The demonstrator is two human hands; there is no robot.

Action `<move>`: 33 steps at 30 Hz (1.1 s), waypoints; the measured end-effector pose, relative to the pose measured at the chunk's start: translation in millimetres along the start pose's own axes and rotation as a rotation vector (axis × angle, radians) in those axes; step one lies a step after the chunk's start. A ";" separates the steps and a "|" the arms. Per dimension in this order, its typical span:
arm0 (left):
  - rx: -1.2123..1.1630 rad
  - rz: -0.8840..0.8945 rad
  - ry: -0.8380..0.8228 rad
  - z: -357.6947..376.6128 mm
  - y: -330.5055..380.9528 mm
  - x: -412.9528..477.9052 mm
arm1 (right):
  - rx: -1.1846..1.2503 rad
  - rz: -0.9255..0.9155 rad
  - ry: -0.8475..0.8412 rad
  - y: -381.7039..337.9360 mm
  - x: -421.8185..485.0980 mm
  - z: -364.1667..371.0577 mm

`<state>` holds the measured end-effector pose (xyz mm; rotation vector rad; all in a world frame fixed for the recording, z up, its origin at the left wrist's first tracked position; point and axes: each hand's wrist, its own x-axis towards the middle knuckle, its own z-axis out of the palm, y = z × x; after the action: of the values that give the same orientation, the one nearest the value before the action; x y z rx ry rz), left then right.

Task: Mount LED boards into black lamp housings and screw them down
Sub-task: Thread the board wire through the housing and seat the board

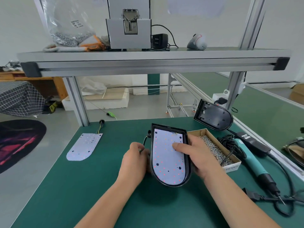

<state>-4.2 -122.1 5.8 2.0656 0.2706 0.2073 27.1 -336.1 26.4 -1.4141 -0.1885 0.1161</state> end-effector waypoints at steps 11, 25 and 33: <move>0.267 0.096 0.018 -12.9 -18.3 14.8 | -0.445 0.112 0.008 2.8 3.0 -12.9; 0.437 0.069 0.119 -8.2 -12.9 11.2 | -0.353 0.150 -0.198 5.2 -4.6 -2.4; 0.218 0.075 0.056 -9.0 -17.2 18.4 | -0.600 0.176 -0.167 3.5 -7.8 -3.4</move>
<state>9.3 -101.3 -4.3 2.2904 0.2596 0.2931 20.3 -340.4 21.9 -2.0203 -0.2489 0.3444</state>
